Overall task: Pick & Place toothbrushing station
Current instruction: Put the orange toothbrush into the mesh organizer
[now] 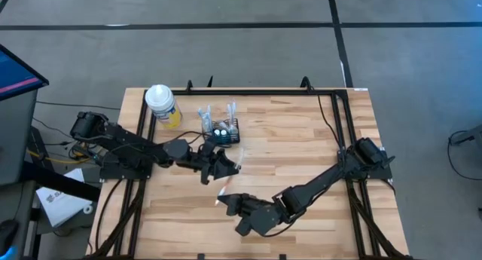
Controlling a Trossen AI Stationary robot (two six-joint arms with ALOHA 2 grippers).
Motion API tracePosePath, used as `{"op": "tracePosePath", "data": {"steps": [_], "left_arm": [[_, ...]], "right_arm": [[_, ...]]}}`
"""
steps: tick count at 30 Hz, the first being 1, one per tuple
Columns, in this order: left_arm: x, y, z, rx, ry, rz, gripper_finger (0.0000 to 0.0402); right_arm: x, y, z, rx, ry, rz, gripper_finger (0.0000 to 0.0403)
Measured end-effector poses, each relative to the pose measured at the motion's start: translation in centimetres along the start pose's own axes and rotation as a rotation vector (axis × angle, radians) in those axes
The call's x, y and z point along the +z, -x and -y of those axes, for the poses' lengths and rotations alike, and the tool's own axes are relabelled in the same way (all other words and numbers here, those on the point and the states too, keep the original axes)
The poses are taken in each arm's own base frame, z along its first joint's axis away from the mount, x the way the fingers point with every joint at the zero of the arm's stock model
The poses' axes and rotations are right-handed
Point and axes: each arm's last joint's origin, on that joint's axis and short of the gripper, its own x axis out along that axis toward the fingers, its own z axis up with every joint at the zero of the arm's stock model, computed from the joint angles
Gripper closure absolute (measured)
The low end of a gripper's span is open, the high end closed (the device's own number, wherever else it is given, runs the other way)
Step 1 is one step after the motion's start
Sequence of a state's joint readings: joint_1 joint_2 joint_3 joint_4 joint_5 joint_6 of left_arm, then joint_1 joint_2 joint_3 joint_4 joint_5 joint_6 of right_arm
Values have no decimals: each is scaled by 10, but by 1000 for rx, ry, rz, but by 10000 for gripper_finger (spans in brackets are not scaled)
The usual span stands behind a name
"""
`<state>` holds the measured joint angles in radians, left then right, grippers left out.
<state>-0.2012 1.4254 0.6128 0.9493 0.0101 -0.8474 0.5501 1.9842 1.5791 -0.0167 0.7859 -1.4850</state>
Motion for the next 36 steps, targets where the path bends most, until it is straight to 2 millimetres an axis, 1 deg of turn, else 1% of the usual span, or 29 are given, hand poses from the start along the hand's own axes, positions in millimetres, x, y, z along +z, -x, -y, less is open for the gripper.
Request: {"op": "tracePosePath", "data": {"steps": [4, 11, 14, 18, 19, 23, 29, 32, 36], "left_arm": [[-2, 0, 2, -11, -2, -14, 270], [-2, 0, 1, -9, -39, -16, 300], [-1, 0, 1, -9, -64, -14, 328], [0, 0, 3, -39, -92, -13, 381], [0, 0, 5, -52, -115, -17, 387], [-3, 0, 0, -24, -155, -42, 388], [-2, 0, 1, -26, -173, -34, 389], [-2, 0, 1, -16, -173, -24, 389], [0, 2, 3, -21, -202, -18, 389]], "right_arm": [[-4, -3, 1, -4, 3, -53, 401], [-4, -3, 1, -5, -2, -54, 401], [-5, -3, 1, -2, -12, -53, 399], [-5, -4, -3, 18, 2, -50, 393], [-5, -5, -4, 26, 1, -49, 393], [-6, -4, -2, 32, -79, -19, 395], [-11, -9, -4, 40, -159, -45, 402], [-12, -8, -4, 33, -160, -90, 395], [-12, -3, -3, 29, -263, -115, 380]]}}
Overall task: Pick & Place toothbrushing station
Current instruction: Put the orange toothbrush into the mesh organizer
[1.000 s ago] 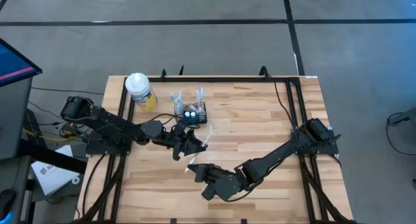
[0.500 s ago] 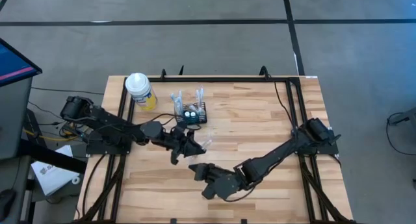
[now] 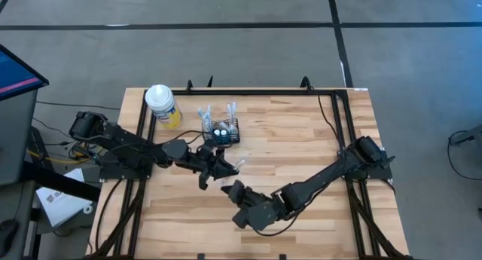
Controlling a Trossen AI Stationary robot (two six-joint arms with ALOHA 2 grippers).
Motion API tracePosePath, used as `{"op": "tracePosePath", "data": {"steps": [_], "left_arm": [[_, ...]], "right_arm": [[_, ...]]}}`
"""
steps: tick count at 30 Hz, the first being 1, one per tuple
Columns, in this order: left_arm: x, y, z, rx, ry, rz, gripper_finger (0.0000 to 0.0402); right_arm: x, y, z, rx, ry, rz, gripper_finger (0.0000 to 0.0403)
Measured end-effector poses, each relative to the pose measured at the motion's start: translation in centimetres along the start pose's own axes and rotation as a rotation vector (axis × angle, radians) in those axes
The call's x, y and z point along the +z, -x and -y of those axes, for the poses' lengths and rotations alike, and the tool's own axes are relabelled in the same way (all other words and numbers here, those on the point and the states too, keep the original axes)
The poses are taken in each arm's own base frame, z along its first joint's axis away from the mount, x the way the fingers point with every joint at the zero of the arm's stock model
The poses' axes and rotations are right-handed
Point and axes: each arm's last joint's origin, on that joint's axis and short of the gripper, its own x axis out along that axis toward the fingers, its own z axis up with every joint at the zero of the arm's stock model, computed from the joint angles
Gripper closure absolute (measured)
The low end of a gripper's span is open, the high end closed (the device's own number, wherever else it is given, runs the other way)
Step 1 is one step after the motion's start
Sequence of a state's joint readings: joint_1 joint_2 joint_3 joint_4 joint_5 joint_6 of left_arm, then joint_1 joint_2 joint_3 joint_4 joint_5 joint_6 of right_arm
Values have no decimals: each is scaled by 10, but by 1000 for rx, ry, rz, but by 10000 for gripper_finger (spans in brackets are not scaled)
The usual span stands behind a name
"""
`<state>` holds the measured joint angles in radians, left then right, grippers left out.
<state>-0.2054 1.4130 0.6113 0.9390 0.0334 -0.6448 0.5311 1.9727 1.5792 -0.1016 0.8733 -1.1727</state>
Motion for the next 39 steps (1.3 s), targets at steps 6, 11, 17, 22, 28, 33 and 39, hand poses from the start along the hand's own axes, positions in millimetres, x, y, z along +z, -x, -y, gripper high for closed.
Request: {"op": "tracePosePath", "data": {"steps": [6, 11, 17, 22, 28, 33, 39], "left_arm": [[9, 4, 7, -16, -46, 41, 389], [16, 9, 14, -24, -100, 71, 389], [21, 14, 20, -22, -168, 88, 389], [21, 16, 25, -17, -209, 96, 388], [14, 16, 34, -45, -216, 74, 388], [11, 16, 39, -45, -252, 74, 387], [13, 18, 41, -46, -284, 78, 387]], "right_arm": [[-8, 17, 7, 97, -161, 46, 358], [-20, 24, 10, 215, -347, 58, 356], [-29, 20, 3, 319, -475, 12, 377], [-35, 17, 3, 469, -560, 62, 399], [-51, 12, 10, 495, -651, 17, 400], [-55, 15, 11, 496, -692, 4, 402], [-89, 36, -9, 440, -835, 39, 402]]}}
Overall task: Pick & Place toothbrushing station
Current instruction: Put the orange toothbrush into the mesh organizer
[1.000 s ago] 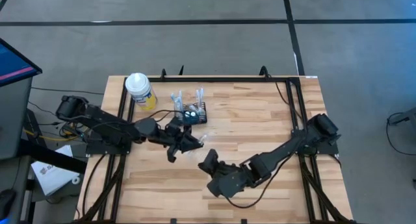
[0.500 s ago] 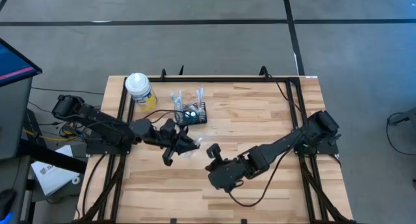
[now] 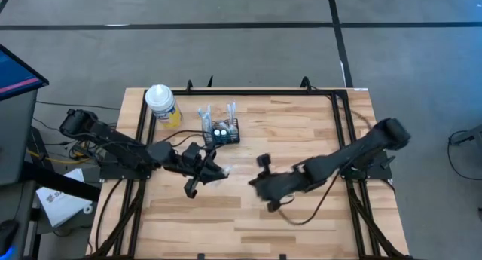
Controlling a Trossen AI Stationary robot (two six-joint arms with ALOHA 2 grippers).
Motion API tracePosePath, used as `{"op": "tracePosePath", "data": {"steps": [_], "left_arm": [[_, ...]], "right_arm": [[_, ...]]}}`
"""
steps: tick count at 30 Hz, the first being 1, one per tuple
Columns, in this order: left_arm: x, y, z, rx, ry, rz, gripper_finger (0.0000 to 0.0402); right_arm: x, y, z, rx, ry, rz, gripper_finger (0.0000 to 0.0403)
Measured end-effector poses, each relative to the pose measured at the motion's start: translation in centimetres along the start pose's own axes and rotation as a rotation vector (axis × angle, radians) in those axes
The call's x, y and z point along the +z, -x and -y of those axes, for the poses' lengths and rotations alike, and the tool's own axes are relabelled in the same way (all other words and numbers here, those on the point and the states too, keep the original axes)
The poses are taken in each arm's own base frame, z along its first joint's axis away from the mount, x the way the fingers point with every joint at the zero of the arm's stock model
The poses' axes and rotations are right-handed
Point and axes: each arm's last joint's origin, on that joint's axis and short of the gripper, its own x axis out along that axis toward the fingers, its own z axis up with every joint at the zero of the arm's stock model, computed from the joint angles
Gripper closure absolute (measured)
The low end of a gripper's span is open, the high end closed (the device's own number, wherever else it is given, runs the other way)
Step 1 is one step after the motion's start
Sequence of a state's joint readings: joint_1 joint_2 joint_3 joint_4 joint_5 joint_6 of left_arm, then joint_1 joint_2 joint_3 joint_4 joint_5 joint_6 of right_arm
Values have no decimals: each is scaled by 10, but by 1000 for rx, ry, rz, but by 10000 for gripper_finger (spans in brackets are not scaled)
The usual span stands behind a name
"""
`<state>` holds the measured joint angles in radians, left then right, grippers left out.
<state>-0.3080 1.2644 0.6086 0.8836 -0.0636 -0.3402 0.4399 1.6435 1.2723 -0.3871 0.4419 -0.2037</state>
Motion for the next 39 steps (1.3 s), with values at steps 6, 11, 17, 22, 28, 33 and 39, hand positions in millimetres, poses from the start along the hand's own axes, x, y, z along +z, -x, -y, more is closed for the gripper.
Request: {"op": "tracePosePath", "data": {"steps": [6, 11, 17, 22, 28, 33, 39], "left_arm": [[2, 0, -1, 53, -27, 27, 387], [0, -1, -3, 90, -79, 28, 386], [1, 0, -4, 127, -141, 38, 386], [-1, -1, -6, 169, -163, 37, 386], [-4, -3, -8, 215, -196, 41, 386], [-9, -5, -10, 226, -199, 34, 386], [-20, -12, -14, 220, -210, 62, 386]], "right_arm": [[-41, 28, 5, -17, -169, 266, 401], [-53, 44, 13, -34, -293, 511, 402], [-52, 50, 31, 97, -373, 751, 401], [-55, 39, 45, 158, -391, 786, 402], [-58, 26, 55, 177, -397, 822, 402], [-61, 23, 64, 161, -431, 816, 392], [-61, 25, 70, 180, -438, 852, 350]]}}
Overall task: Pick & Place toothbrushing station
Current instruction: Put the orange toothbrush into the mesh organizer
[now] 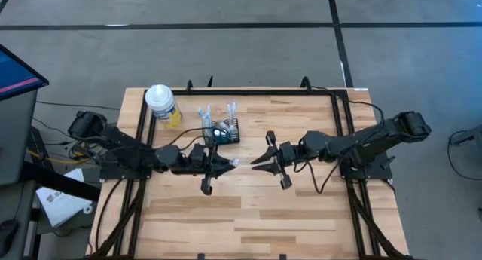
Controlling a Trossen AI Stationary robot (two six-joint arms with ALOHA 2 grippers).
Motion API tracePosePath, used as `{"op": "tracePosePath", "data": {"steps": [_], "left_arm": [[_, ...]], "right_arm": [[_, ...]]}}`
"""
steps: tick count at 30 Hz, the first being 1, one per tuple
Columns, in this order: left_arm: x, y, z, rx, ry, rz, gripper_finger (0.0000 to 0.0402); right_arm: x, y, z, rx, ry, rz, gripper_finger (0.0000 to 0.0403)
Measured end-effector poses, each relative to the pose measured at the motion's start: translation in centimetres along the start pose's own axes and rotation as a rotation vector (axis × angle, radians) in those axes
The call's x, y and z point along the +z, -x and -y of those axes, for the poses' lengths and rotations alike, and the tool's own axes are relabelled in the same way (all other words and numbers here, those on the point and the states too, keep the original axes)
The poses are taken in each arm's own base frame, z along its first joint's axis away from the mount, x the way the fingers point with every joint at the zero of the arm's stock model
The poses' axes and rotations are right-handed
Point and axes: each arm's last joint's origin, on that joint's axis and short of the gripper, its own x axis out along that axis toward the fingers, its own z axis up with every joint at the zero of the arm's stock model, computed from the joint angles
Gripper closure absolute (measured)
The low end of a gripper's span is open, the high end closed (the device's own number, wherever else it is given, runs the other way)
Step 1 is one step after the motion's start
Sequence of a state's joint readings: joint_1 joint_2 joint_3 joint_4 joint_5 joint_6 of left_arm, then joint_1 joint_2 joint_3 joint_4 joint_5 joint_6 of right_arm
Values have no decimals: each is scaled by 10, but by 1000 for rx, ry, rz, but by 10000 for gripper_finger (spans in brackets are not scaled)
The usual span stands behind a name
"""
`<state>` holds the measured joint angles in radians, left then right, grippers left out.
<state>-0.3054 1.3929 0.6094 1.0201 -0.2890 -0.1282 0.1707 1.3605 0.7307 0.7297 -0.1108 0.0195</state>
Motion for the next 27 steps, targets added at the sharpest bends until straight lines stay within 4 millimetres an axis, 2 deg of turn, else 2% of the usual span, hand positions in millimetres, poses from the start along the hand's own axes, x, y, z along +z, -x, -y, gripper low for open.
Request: {"op": "tracePosePath", "data": {"steps": [10, 17, 24, 27], "left_arm": [[-18, -10, -8, 23, -18, 34, 386], [-32, -16, -16, 43, -14, 60, 386], [-32, -17, -15, 38, -12, 74, 386], [-30, -23, -13, 28, -9, 88, 386]], "right_arm": [[-1, 0, 0, 1, -1, -11, 300], [-1, 0, 0, 1, -1, -12, 290], [-2, 0, 1, -1, 1, -21, 289], [-3, 0, 1, -1, 22, -22, 289]]}}
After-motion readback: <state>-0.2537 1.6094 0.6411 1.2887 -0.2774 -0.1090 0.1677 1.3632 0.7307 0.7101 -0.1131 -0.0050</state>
